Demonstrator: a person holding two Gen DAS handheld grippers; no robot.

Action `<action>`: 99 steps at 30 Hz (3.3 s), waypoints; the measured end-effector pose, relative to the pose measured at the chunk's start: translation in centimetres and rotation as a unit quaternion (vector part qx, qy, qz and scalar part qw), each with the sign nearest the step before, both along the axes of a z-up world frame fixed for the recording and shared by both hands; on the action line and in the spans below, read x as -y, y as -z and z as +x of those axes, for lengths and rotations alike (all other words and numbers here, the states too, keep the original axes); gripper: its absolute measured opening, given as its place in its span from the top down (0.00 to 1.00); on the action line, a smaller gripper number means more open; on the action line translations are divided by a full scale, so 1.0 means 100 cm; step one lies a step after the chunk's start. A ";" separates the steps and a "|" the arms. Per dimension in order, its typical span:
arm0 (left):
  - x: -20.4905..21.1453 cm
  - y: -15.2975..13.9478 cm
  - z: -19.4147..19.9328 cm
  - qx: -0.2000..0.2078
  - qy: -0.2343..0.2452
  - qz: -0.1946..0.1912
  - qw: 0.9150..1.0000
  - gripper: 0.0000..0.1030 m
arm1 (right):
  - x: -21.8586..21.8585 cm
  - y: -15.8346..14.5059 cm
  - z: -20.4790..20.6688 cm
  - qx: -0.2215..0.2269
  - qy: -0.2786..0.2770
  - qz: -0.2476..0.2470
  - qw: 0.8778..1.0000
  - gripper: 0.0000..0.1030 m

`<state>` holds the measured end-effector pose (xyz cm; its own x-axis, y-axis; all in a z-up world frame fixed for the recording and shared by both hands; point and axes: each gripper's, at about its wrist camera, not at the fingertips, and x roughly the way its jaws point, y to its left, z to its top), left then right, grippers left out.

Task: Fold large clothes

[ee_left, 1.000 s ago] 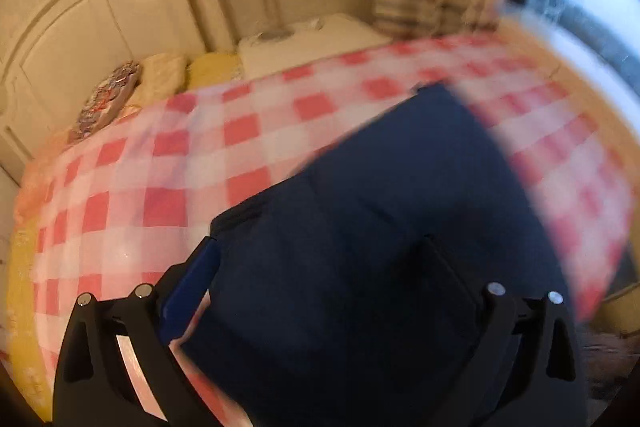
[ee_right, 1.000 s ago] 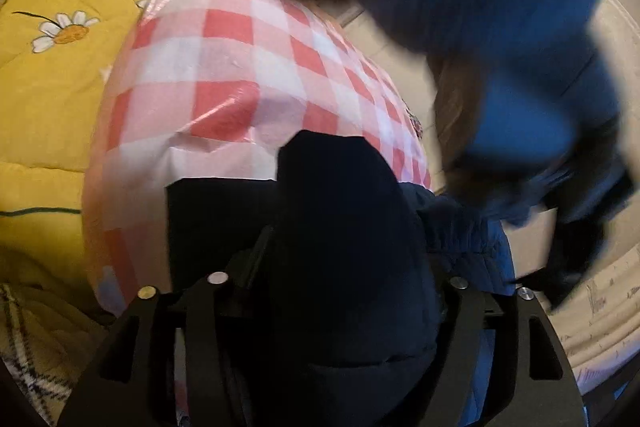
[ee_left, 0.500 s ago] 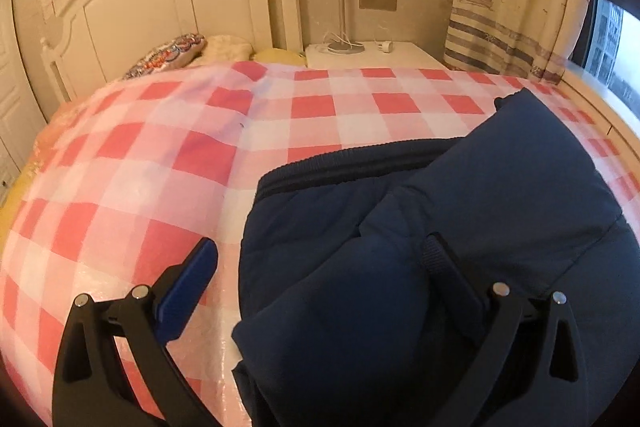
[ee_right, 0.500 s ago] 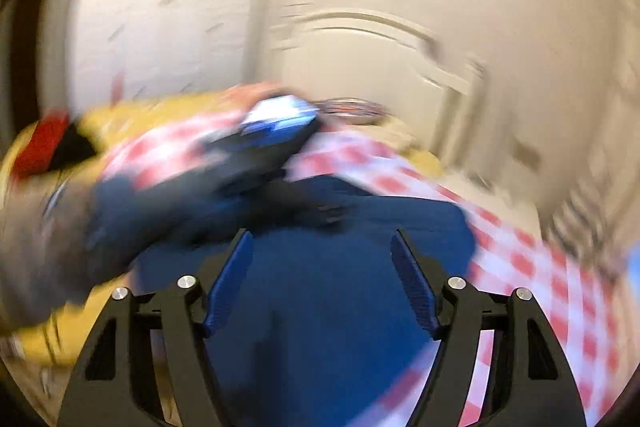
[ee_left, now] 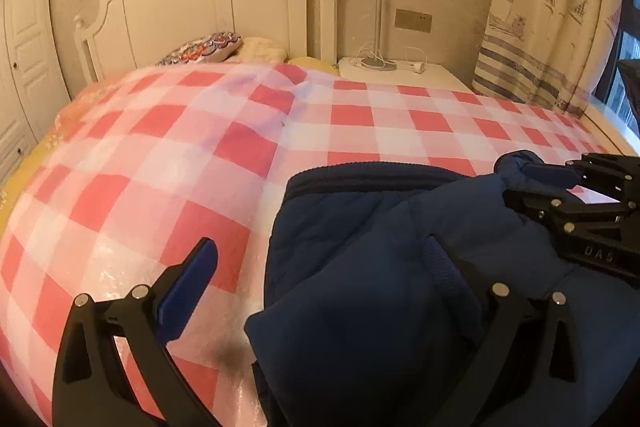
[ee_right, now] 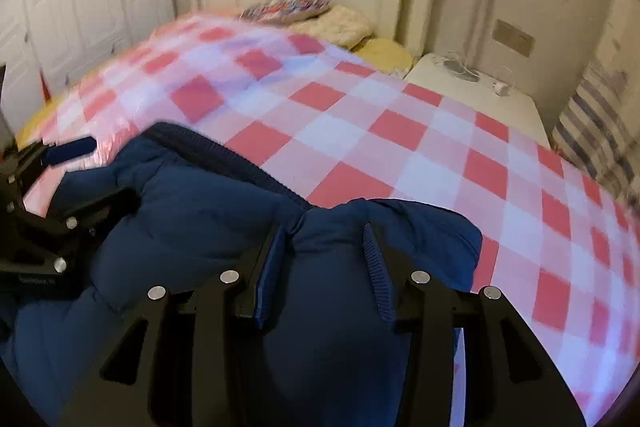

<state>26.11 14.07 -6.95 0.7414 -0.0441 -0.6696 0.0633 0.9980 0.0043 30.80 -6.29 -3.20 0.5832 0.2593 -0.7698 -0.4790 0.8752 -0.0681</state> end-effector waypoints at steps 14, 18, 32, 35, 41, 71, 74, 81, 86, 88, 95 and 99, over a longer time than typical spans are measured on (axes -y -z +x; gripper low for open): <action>-0.001 0.005 0.009 -0.031 0.015 -0.012 0.999 0.02 | 0.004 -0.010 -0.008 0.020 0.009 -0.014 1.000 0.56; 0.001 0.006 0.011 -0.042 0.027 -0.002 0.999 0.02 | 0.015 -0.041 -0.048 0.042 0.023 0.011 0.999 0.56; 0.010 0.004 0.002 -0.023 0.010 0.039 0.999 0.02 | 0.016 -0.038 -0.107 0.040 0.001 0.041 0.998 0.33; 0.008 0.004 0.002 -0.022 0.010 0.034 0.999 0.02 | 0.003 -0.056 -0.144 0.077 -0.030 0.056 0.995 0.29; 0.006 0.004 0.001 -0.016 0.015 0.029 0.999 0.02 | -0.048 -0.018 -0.182 0.088 -0.097 0.000 0.991 0.18; -0.082 0.020 -0.075 -0.158 0.096 -0.253 0.950 0.02 | 0.117 0.028 -0.133 -0.195 0.045 0.354 0.913 0.05; -0.085 0.041 -0.080 -0.176 0.111 -0.317 0.926 0.02 | 0.109 0.034 -0.129 -0.220 0.028 0.373 0.901 0.04; -0.067 0.043 -0.083 -0.180 0.124 -0.325 0.920 0.04 | 0.107 0.047 -0.123 -0.233 0.022 0.389 0.891 0.04; -0.053 0.030 -0.084 -0.147 0.130 -0.346 0.918 0.40 | 0.113 0.030 -0.132 -0.157 0.006 0.372 0.915 0.17; -0.038 0.022 -0.080 -0.134 0.130 -0.339 0.922 0.46 | 0.122 0.017 -0.134 -0.108 0.016 0.357 0.928 0.21; 0.054 -0.002 0.002 -0.117 0.145 -0.344 0.920 0.50 | 0.197 -0.019 -0.082 -0.010 0.090 0.330 0.940 0.23; 0.107 -0.004 0.059 -0.114 0.137 -0.310 0.934 0.51 | 0.235 -0.004 -0.030 -0.014 0.141 0.333 0.932 0.23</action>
